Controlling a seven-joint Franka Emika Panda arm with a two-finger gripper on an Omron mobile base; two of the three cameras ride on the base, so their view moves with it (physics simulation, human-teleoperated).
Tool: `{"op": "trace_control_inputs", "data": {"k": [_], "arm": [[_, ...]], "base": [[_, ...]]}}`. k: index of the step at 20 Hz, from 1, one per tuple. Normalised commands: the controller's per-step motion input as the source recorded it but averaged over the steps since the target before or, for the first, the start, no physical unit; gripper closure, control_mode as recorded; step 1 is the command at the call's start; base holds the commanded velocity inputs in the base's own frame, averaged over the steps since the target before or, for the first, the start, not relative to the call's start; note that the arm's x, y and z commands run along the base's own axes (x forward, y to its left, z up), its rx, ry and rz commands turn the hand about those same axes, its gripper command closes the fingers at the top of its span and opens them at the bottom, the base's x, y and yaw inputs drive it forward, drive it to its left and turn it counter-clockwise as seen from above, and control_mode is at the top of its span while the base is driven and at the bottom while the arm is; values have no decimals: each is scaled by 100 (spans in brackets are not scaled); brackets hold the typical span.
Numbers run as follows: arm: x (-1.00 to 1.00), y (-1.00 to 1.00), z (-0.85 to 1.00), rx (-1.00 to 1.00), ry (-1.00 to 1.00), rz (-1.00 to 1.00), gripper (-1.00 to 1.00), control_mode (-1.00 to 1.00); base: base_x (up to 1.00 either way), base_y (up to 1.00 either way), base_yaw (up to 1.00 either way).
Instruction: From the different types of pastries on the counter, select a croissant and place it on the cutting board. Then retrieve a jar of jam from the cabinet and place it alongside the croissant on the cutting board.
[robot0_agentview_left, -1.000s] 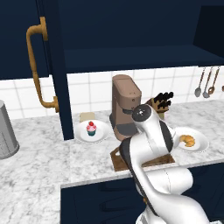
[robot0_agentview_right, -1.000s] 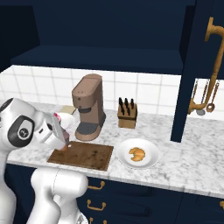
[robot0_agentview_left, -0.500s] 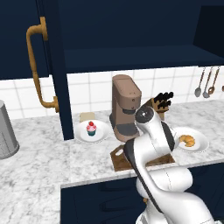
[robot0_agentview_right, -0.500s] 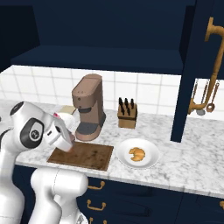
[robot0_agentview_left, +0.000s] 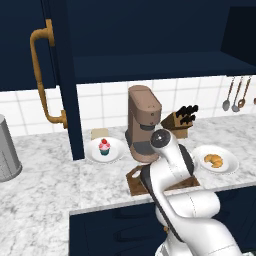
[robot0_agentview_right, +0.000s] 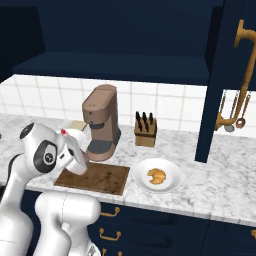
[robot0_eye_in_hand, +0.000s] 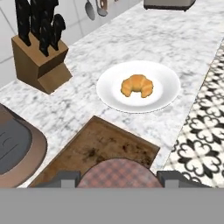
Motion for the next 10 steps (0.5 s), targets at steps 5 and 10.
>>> {"op": "trace_control_inputs", "data": {"k": [5, 10], "arm": [[28, 0, -35, 0, -2, 0, 100, -100], [38, -9, -25, 0, 0, 0, 100, -100]], "base": [[0, 0, 0], [0, 0, 0]]}}
